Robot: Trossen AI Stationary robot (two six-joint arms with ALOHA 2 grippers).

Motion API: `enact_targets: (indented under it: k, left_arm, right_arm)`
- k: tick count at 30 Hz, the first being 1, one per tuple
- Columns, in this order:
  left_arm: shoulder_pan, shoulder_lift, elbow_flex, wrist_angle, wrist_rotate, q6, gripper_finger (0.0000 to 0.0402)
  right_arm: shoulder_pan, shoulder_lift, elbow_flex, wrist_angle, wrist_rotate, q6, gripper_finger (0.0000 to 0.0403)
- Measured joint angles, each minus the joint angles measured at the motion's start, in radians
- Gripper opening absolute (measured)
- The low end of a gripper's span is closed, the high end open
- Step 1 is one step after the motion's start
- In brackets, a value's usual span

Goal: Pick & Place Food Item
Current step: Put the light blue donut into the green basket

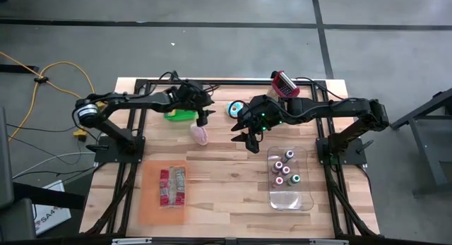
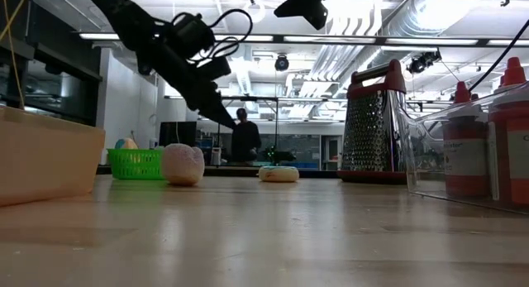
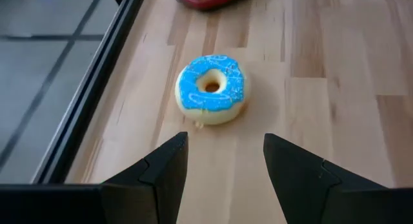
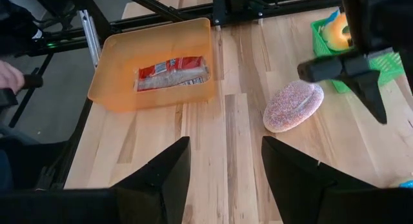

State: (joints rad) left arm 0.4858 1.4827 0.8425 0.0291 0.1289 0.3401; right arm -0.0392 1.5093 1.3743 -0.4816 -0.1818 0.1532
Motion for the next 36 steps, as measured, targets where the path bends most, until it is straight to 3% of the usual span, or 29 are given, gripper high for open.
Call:
enact_targets:
  k: [13,20,36]
  left_arm:
    - [-0.006,0.069,-0.001,0.143,-0.019,0.06,0.0195]
    - [-0.043,0.069,-0.001,0.161,-0.079,0.091,0.0195]
    - [-0.097,0.069,-0.001,0.159,-0.079,0.089,0.0195]
  right_arm:
    - [0.0,0.0,0.0,0.0,0.0,0.0,0.0179]
    - [0.0,0.0,0.0,0.0,0.0,0.0,0.0179]
    - [0.0,0.0,0.0,0.0,0.0,0.0,0.0179]
